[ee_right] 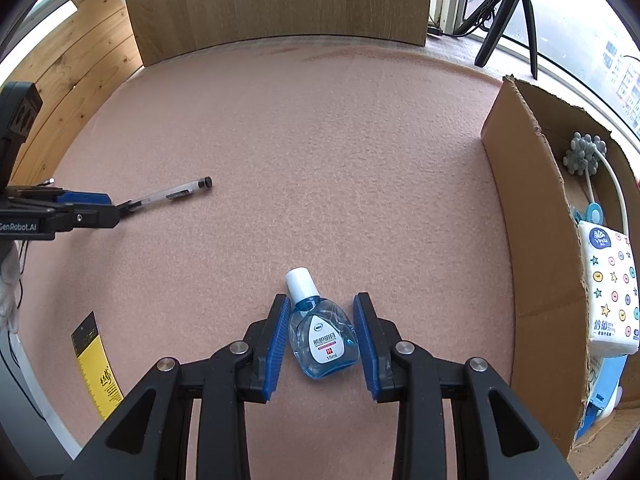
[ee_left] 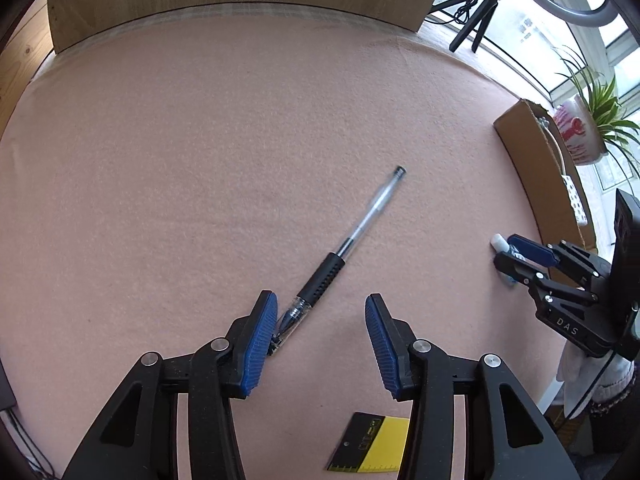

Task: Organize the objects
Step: 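Align the left gripper along the black pen and grasp it while the right gripper holds the bottle, then carry the pen with the left gripper while the right gripper carries the bottle over the box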

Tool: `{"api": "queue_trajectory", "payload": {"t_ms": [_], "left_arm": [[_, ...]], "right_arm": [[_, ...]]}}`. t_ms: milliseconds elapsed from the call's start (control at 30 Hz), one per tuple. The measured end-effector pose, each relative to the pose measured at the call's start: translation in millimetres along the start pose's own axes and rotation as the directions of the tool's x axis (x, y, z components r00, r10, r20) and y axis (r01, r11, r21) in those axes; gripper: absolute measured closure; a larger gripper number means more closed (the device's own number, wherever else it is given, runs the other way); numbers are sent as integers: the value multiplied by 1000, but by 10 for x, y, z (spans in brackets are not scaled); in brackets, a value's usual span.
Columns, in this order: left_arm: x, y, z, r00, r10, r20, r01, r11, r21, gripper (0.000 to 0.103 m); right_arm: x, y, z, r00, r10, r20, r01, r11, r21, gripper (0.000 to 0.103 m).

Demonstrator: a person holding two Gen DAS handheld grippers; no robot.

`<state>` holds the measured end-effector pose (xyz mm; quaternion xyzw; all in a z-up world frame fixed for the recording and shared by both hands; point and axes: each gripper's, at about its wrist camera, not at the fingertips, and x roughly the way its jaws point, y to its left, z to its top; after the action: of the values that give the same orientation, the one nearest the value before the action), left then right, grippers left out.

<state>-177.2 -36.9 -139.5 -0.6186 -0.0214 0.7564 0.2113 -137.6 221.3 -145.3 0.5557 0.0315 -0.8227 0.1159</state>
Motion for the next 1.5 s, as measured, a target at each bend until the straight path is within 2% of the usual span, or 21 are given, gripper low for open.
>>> {"api": "queue_trajectory", "payload": {"t_ms": [33,133,233,400,433,467,567,733,867,1033,1167,1433,1500], "left_arm": [[10,-62,-42,1000,4,-3,-4,1000,16,54],[35,-207,-69,996,87,14,-88,995,46,54],[37,-246,3,994,105,31,-106,994,30,54],[112,-387,70,988,151,33,-153,985,81,54],[112,-389,69,987,157,34,-159,984,86,58],[106,-395,56,985,169,37,-172,981,95,68],[77,-387,4,978,201,47,-205,972,116,84],[-6,-298,-110,986,156,57,-159,986,55,91],[-89,-243,-224,994,65,83,-62,997,-41,92],[-178,-372,-335,989,-36,147,55,990,-129,92],[-240,-589,-380,982,-85,166,106,986,-125,92],[-319,-1119,-18,971,-137,195,148,988,-42,92],[-226,-1382,147,969,-146,200,151,988,-12,92]], "right_arm": [[0,0,-3,1000,1,2,-1,1000,0,73],[-4,-2,-24,1000,6,12,-6,1000,8,73],[-7,-3,-32,1000,8,17,-8,1000,9,73],[-8,-28,-37,1000,18,21,-18,1000,12,73],[-8,-31,-40,1000,20,22,-20,1000,12,73],[-7,-33,-44,999,22,24,-23,1000,12,73],[-7,-31,-56,999,24,30,-24,1000,9,73],[-2,3,-52,1000,10,25,-10,1000,-20,73],[-14,-31,-69,999,30,31,-30,1000,-5,74],[-82,-167,-144,995,92,33,-94,993,75,74],[-194,-327,-234,990,136,45,-141,981,135,74],[-582,-617,-332,982,138,130,-162,967,197,74],[-683,-685,-339,979,133,153,-164,965,206,74]]}}
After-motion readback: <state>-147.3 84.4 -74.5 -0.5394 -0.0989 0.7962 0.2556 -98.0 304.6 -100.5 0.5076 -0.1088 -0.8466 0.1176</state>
